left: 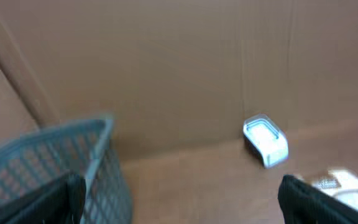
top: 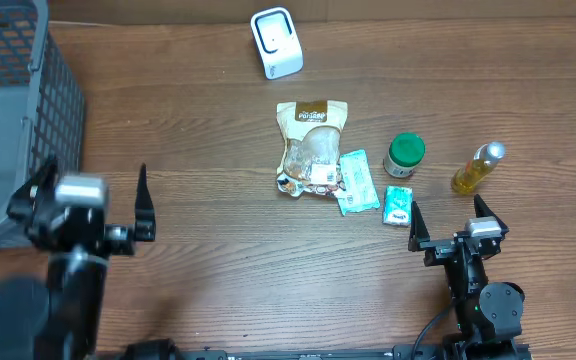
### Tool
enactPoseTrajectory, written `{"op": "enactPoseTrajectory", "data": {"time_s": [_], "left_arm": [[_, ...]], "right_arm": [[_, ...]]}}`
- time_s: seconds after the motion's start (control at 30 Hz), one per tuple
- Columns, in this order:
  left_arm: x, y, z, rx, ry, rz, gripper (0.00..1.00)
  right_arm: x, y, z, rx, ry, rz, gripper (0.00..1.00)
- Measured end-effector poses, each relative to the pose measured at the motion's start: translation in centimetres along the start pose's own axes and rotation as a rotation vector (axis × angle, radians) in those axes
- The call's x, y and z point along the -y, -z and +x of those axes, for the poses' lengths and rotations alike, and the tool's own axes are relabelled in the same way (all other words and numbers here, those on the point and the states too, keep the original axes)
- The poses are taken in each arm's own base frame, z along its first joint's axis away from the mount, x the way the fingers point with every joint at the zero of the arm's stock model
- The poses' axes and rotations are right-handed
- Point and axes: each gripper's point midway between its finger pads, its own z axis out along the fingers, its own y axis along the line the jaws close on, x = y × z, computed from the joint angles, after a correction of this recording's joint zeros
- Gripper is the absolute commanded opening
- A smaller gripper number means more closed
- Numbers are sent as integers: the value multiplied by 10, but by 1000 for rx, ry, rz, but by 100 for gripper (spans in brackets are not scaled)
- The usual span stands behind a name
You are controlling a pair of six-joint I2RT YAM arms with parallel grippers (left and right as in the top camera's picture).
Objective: Scan the item barcode
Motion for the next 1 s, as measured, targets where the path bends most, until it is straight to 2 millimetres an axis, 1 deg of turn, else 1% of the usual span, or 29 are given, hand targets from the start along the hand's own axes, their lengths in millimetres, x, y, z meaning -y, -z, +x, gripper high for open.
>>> {"op": "enactPoseTrajectory", "data": {"time_s": [0.03,0.1,0.17,0.23,0.3,0.37,0.47,0.53,0.57,0.6,0.7,0.8,1.0], "left_arm": [[0,7,-12,88,-11,-11,100],[0,28,-36,278,-38,-35,100],[2,52,-49,440,-63,-59,100],[5,67,-49,535,-77,-75,100],[9,75,-40,608,-88,-85,99],[11,79,-31,663,-96,-95,100],[16,76,-19,726,-100,-92,99],[20,69,-6,730,-96,-83,100],[22,62,5,710,-90,-73,100],[25,52,20,673,-79,-65,100],[23,36,49,607,-17,-73,100],[19,17,93,505,74,-104,99],[18,-4,149,298,171,-125,99]], "right_arm": [[0,0,0,0,1,0,100],[0,0,0,0,0,0,100],[0,0,0,-1,0,0,100],[0,0,0,0,0,0,100],[0,0,0,1,0,0,100],[0,0,0,1,0,0,100],[0,0,0,0,1,0,100],[0,0,0,1,0,0,100],[0,0,0,0,0,0,100],[0,0,0,0,0,0,100],[0,0,0,1,0,0,100],[0,0,0,0,0,0,100],[0,0,0,0,0,0,100]]}}
